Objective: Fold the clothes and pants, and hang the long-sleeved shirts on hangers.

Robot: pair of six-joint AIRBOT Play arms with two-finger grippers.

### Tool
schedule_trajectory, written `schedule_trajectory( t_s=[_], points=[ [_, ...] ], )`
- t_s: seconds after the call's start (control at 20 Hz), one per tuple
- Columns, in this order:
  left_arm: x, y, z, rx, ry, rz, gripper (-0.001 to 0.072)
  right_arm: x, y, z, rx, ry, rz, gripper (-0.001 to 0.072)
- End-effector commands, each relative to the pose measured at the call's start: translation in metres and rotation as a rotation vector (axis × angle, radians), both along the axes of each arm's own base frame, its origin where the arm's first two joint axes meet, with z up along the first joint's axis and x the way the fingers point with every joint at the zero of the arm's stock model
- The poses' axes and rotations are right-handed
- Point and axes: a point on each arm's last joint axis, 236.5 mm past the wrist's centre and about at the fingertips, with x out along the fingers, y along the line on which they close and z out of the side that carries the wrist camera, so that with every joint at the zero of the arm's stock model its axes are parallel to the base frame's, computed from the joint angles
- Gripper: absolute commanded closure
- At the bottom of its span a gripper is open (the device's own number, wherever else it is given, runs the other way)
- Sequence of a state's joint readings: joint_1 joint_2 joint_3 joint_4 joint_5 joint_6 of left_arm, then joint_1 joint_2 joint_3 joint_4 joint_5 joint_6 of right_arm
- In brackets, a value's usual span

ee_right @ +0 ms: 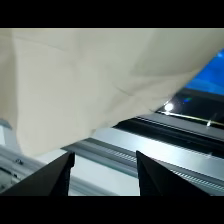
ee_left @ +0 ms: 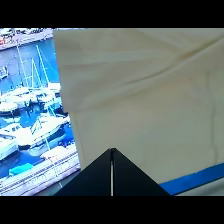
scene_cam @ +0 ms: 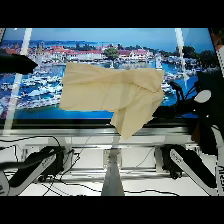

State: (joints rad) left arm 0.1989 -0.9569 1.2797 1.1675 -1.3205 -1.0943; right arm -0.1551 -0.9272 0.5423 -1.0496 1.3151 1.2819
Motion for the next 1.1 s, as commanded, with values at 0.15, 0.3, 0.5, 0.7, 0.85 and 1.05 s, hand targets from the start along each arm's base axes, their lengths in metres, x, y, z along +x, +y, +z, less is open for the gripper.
schedule_trajectory(
  t_s=[0.15,0.3,0.5,0.7,0.85,1.05],
  points=[
    [-0.016,0.01,-0.033,0.042,0.04,0.032,0.0698,-0.001,-0.006,-0.049,-0.034,0.018,-0.261,0.0264],
    [-0.012,0.004,-0.038,0.008,0.057,0.022,0.0697,0.001,-0.006,-0.059,-0.032,0.04,-0.273,0.0264],
    [-0.006,0.001,-0.052,-0.018,0.098,0.018,0.0697,0.009,0.018,-0.063,0.091,0.045,-0.238,0.0274],
    [0.001,0.001,-0.072,-0.035,0.155,0.017,0.0697,0.014,0.032,-0.061,0.168,0.013,-0.188,0.0404],
    [0.004,0.018,-0.094,0.021,0.215,0.035,0.0697,0.006,0.04,-0.054,0.205,0.016,-0.115,0.0404],
    [-0.006,0.044,-0.127,0.128,0.338,0.038,0.0697,-0.003,0.044,-0.051,0.226,0.044,-0.087,0.0405]
  ],
)
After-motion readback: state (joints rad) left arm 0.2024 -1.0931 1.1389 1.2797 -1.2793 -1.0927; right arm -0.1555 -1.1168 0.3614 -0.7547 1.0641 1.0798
